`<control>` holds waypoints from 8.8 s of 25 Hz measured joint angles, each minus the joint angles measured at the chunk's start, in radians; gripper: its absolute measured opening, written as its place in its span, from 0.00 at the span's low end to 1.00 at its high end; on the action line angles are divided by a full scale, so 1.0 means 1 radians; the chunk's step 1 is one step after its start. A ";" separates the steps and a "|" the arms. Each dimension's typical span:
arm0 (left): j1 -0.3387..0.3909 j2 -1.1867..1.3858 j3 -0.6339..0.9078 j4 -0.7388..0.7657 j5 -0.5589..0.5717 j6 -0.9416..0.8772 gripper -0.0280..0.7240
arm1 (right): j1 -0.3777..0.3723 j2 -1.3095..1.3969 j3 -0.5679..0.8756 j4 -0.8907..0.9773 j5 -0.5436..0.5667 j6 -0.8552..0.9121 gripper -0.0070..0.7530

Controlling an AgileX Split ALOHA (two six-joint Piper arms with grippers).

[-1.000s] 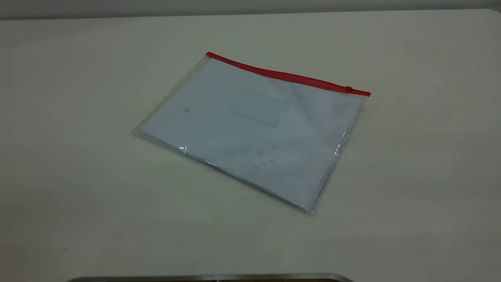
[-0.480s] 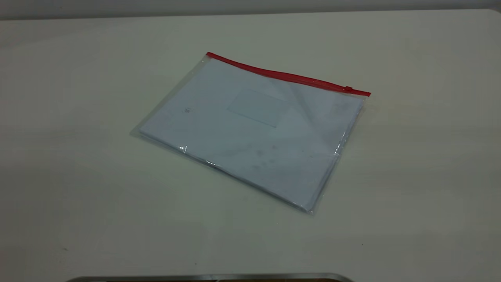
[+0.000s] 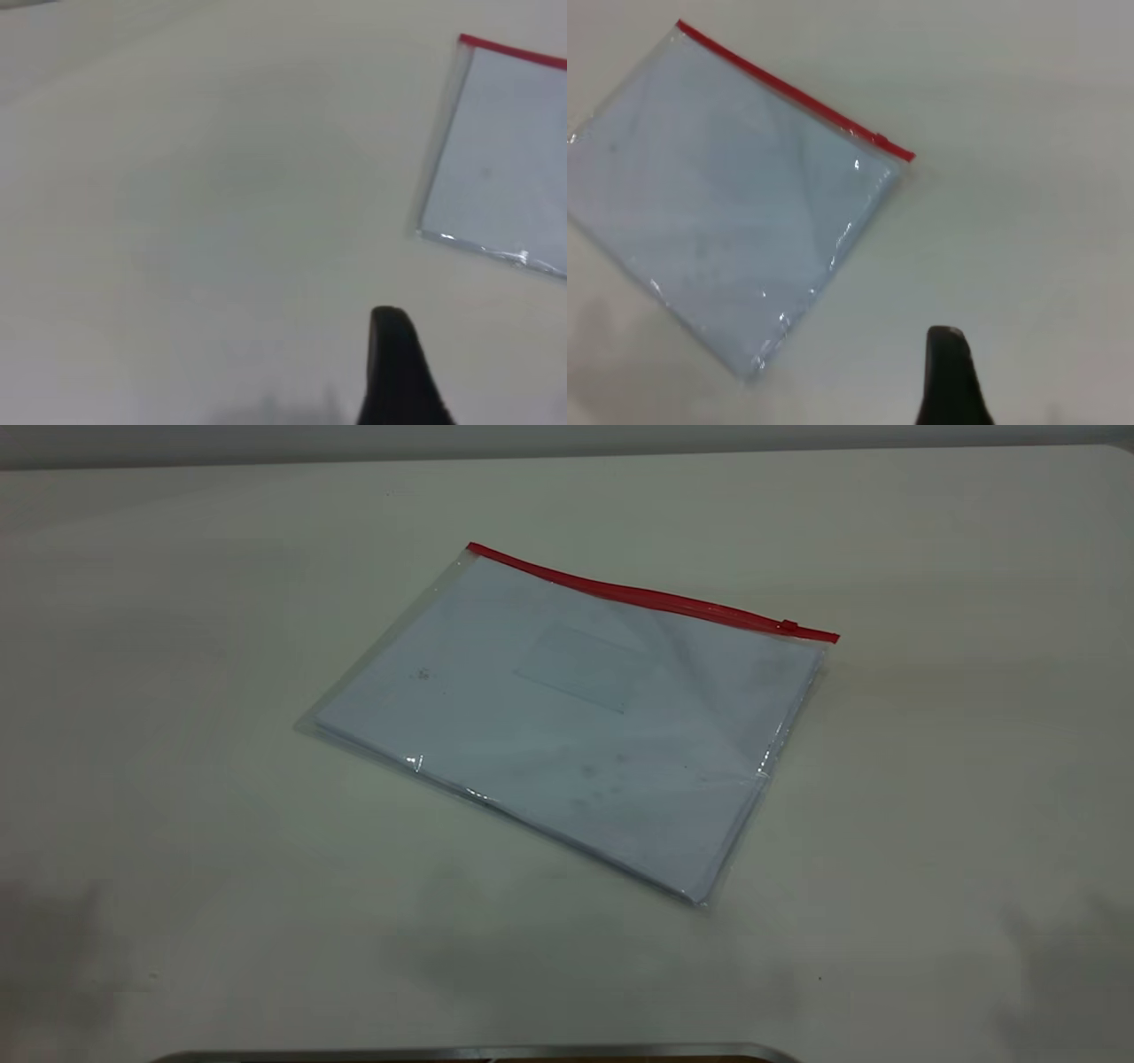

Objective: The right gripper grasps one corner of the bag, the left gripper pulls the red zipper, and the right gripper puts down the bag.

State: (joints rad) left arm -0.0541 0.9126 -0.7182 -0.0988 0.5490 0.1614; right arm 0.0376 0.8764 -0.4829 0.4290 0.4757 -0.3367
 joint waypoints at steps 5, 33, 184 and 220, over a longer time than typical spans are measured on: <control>0.000 0.250 -0.111 -0.089 -0.044 0.050 0.76 | 0.000 0.337 -0.010 0.277 -0.152 -0.247 0.73; 0.000 0.506 -0.197 -0.562 -0.070 0.469 0.76 | -0.081 1.559 -0.818 0.789 0.252 -1.056 0.69; -0.323 1.532 -0.963 -1.134 0.162 1.255 0.15 | 0.107 1.576 -1.155 0.701 0.612 -1.010 0.06; -0.088 1.534 -0.965 -0.557 0.169 0.944 0.15 | -0.030 1.573 -1.155 0.858 0.636 -1.052 0.06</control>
State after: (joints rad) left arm -0.1422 2.4461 -1.6828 -0.6557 0.7181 1.1053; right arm 0.0073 2.4496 -1.6378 1.2866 1.1118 -1.3885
